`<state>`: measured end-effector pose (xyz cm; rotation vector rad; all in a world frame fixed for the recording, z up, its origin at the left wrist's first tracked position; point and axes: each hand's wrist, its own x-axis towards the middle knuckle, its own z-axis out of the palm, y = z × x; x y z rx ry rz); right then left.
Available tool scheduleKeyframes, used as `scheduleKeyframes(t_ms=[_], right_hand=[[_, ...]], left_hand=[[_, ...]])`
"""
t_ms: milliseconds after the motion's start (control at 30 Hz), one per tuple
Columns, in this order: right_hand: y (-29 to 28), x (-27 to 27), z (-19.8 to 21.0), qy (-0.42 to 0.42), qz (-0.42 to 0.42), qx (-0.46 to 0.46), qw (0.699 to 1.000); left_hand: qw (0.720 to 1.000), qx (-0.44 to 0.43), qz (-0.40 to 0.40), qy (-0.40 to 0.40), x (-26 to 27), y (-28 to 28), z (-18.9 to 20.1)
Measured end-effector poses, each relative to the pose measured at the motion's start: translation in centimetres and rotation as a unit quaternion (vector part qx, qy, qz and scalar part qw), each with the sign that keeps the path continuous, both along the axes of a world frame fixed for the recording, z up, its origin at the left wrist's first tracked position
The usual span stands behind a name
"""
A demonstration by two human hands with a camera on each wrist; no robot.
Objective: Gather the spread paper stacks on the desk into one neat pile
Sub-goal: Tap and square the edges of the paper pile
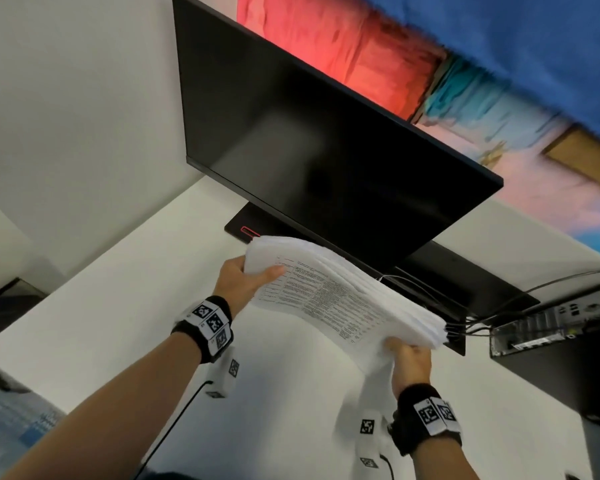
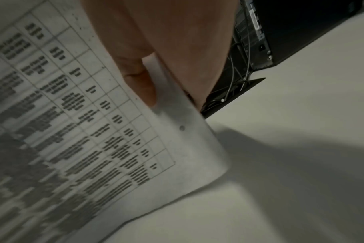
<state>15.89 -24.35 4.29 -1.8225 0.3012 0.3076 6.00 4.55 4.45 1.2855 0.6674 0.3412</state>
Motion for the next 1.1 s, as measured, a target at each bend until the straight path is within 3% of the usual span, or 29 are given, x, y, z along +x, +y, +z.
scheduleKeyframes(t_ms=[200, 367, 600, 800, 1100], right_hand=[[-1.2, 1.2, -0.2, -0.042, -0.047, 0.038, 0.997], [-0.1, 0.6, 0.3, -0.035, -0.024, 0.038, 0.998], [-0.6, 0.1, 0.1, -0.063, -0.044, 0.085, 0.993], [0.2, -1.1, 2.0, -0.155, 0.003, 0.098, 0.983], [2.5, -0.7, 3.9, -0.154, -0.072, 0.130, 0.977]], left_hand=[[0.999, 0.005, 0.022, -0.048, -0.4, 0.2, 1.1], [1.000, 0.001, -0.014, -0.003, 0.5, -0.7, 1.4], [0.995, 0.050, 0.079, -0.026, -0.2, -0.5, 1.1], [0.987, 0.086, 0.118, -0.065, -0.3, -0.5, 3.5], [0.980, 0.118, 0.160, -0.007, 2.1, 0.1, 3.8]])
